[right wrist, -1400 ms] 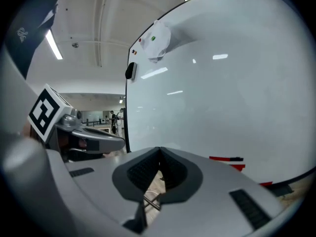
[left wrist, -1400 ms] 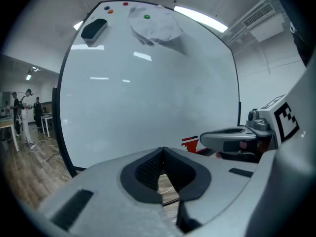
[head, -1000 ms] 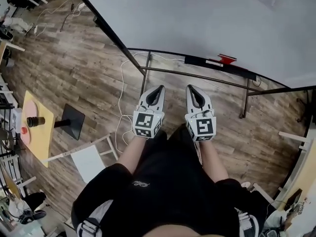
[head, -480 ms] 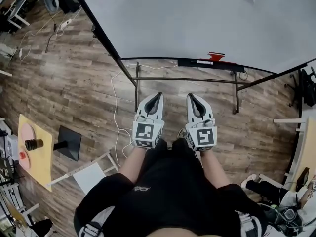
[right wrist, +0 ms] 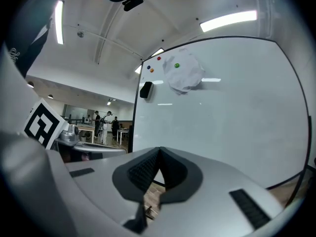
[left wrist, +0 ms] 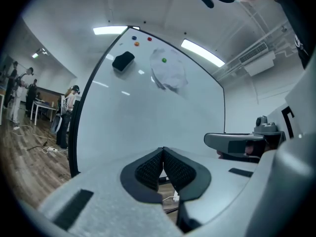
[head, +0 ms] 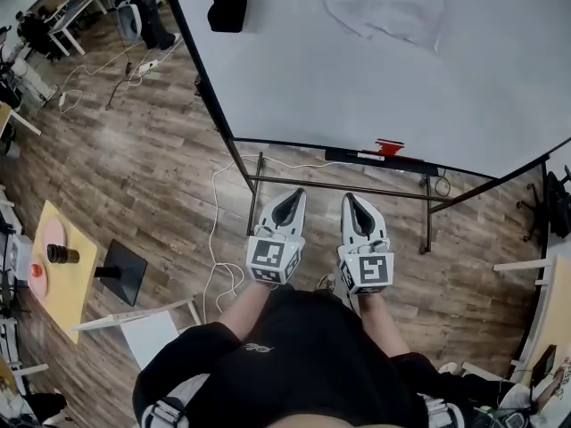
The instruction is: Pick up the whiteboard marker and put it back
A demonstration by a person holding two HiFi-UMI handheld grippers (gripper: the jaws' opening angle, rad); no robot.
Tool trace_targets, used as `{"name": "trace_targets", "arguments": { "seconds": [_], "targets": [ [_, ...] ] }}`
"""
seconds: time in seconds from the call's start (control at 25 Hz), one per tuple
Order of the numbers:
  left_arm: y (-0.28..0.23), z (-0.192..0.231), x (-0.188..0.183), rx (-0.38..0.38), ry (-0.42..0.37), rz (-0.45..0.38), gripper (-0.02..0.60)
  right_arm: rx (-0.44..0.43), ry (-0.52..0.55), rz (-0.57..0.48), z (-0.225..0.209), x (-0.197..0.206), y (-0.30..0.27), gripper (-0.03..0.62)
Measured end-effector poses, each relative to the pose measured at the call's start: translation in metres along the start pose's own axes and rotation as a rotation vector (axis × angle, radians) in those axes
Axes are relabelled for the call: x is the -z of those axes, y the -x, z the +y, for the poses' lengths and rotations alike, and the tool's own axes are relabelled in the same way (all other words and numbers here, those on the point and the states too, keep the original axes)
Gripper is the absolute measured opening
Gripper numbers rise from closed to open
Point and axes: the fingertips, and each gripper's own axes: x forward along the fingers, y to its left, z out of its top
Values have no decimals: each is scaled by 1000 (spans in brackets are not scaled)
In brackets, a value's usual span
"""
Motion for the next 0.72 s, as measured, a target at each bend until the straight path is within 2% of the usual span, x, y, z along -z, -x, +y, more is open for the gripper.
{"name": "trace_targets", "arguments": {
  "seconds": [0.28,0.72],
  "targets": [
    [-6,-19,-5,13,-31,0,6,-26,1,-18,-7,-5,0,3],
    [0,-7,-1,-10,-27,7,8,-54,13,-14,7,-2,-4,3]
  ]
}}
